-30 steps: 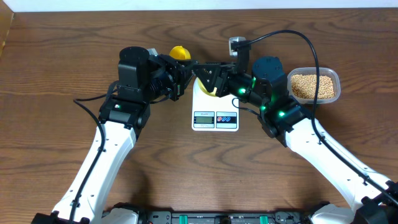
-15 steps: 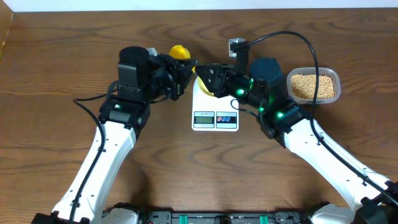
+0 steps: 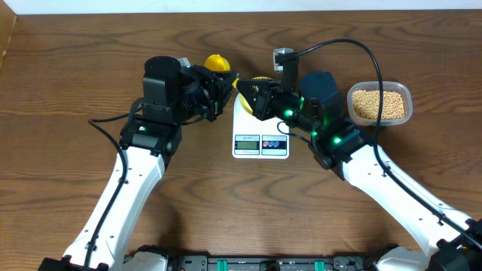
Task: Scoop item into bowl and weigh 50g on scale
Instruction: 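Close the right gripper on the scoop handle beside the left gripper, then open the left gripper and carry the scoop right to the soybean tub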
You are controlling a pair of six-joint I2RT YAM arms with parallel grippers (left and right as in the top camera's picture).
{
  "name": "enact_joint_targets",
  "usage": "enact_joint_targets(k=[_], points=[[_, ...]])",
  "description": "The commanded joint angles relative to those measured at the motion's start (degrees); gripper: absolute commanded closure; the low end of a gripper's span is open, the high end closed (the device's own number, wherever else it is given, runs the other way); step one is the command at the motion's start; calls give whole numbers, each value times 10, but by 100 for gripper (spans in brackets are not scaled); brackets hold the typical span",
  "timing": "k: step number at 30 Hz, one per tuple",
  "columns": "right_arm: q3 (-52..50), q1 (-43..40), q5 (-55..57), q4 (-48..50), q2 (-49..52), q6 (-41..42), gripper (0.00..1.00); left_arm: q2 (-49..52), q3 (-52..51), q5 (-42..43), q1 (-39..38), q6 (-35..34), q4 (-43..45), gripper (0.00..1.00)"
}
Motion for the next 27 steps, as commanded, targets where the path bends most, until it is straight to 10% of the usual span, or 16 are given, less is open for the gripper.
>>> enact_joint_targets(k=[1, 14, 21, 27], points=[[4, 4, 10, -1, -5, -7, 92, -5, -1, -7, -1, 3, 3, 93], [4, 4, 11, -7, -5, -42, 99, -5, -1, -7, -1, 8, 3, 92], [4, -7, 10, -16, -5, -53, 99, -5, -1, -20, -1, 134, 3, 35], [41, -34, 9, -108, -6, -85, 99, -5, -1, -24, -1, 403, -6, 14]])
